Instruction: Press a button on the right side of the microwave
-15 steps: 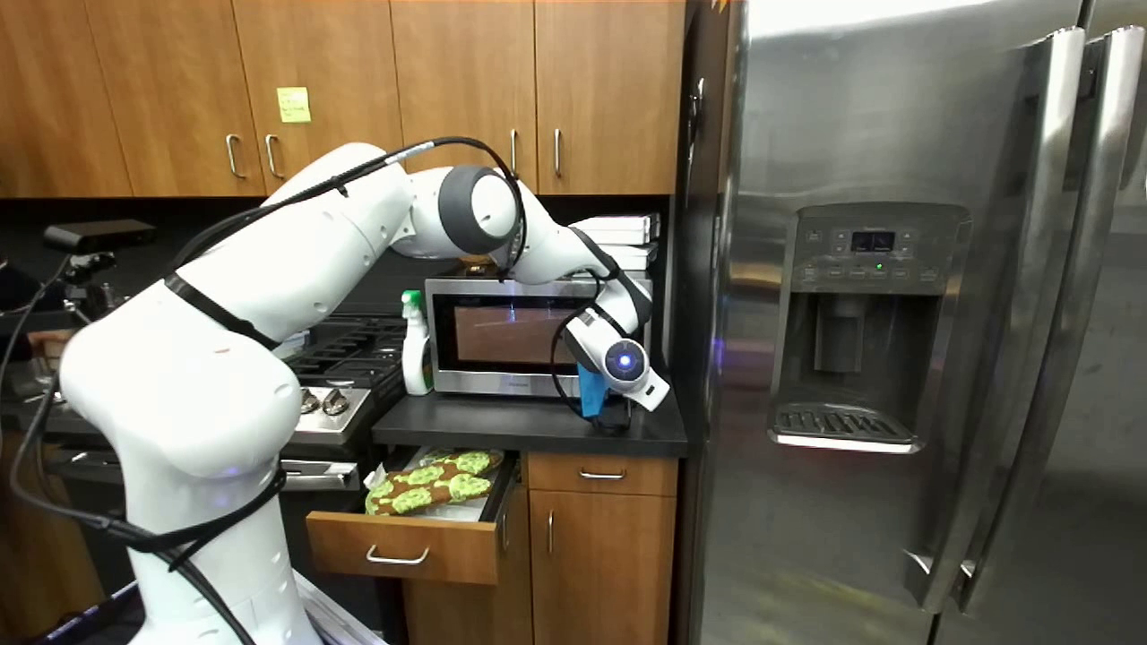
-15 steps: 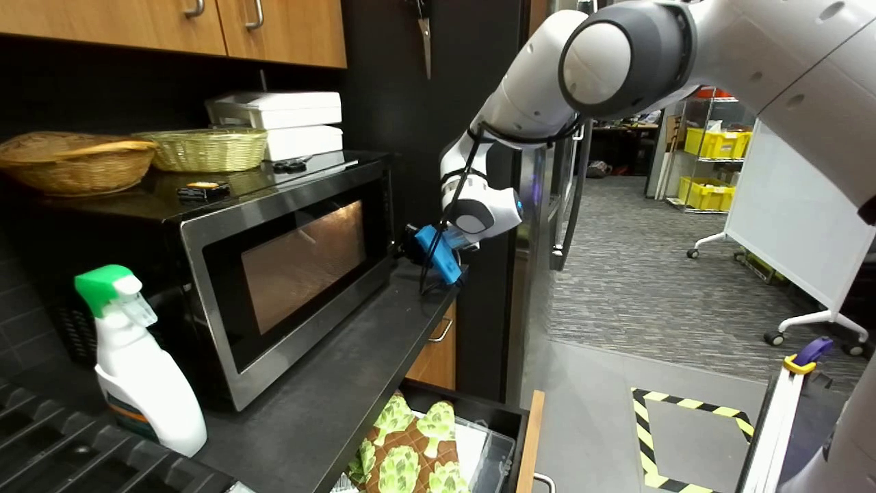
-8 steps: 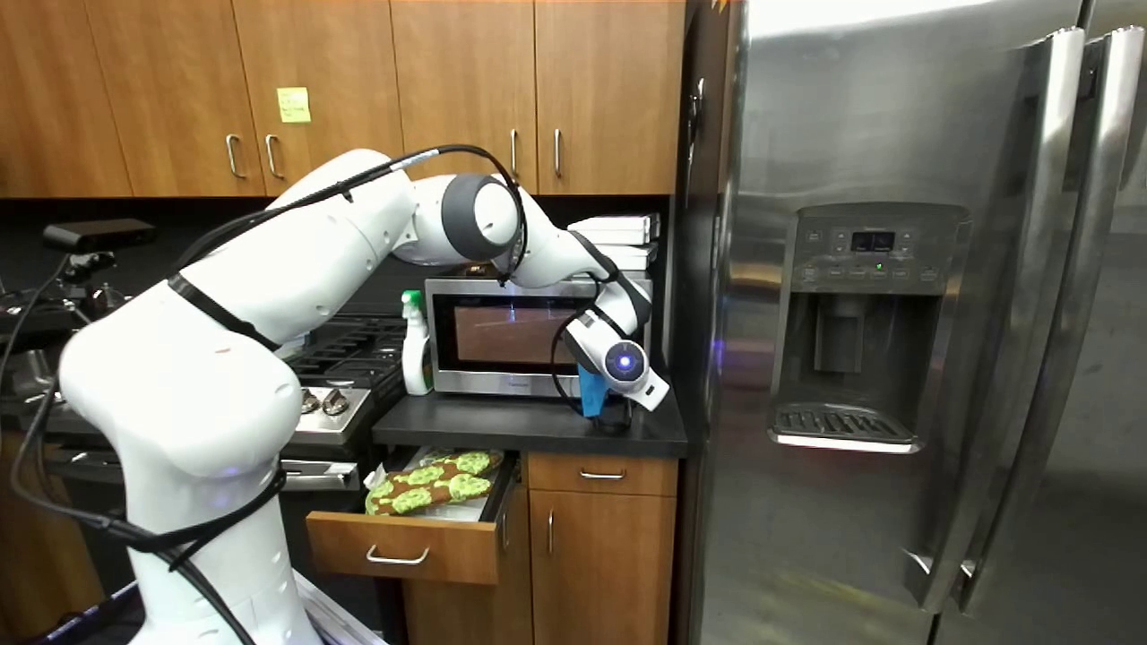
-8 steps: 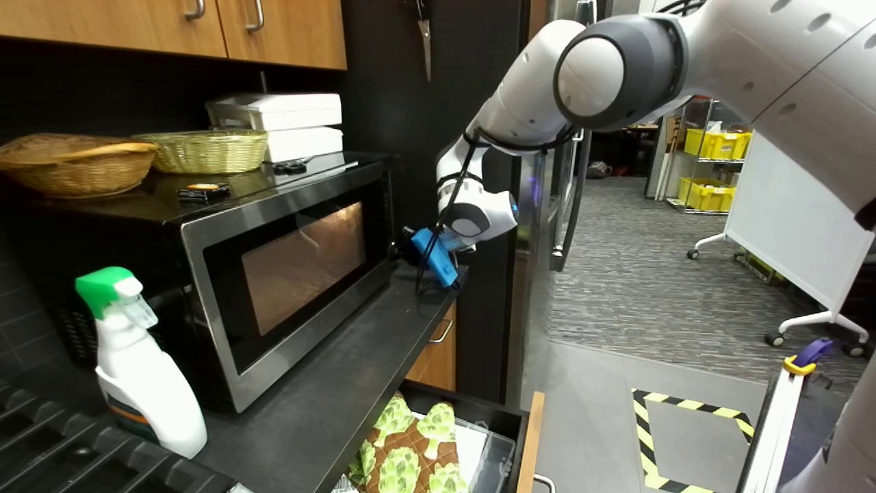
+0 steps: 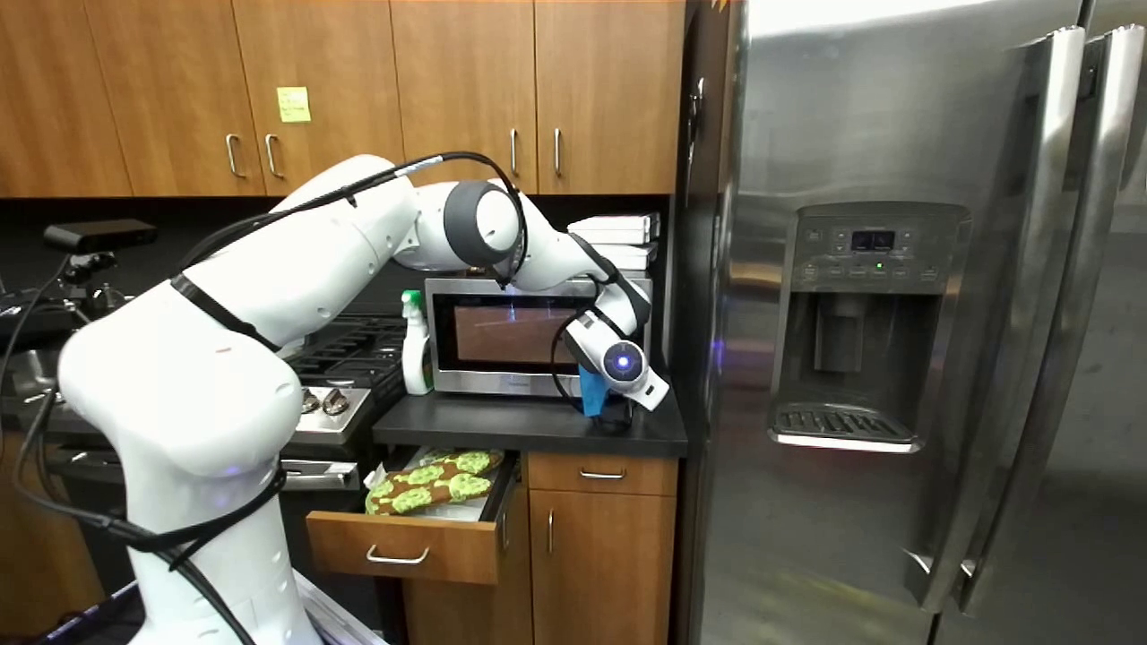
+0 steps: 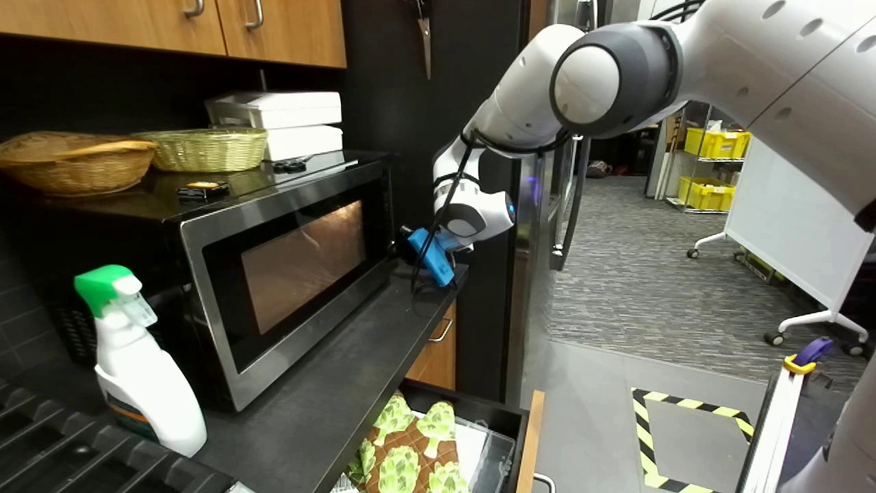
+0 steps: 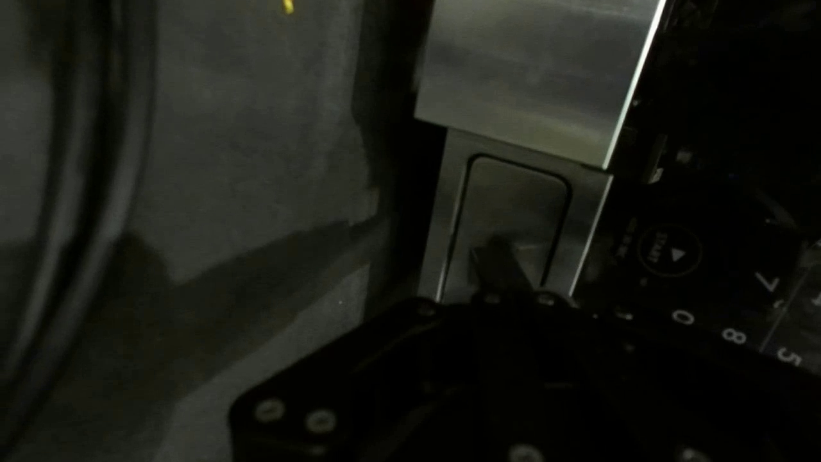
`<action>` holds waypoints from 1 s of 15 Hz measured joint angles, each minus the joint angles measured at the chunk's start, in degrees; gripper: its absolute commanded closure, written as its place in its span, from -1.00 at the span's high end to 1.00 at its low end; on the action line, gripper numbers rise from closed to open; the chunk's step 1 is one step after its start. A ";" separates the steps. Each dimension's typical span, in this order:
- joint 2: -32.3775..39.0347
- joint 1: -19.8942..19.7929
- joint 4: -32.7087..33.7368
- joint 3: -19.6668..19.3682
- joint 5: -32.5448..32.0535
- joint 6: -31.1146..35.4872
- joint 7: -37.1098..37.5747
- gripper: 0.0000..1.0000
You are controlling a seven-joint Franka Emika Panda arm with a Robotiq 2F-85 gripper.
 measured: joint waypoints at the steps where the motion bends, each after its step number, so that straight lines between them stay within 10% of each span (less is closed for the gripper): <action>1: 0.25 0.01 0.38 0.00 0.20 0.07 -0.09 -1.00; 15: 2.27 0.16 2.92 0.09 0.96 0.49 -0.51 -1.00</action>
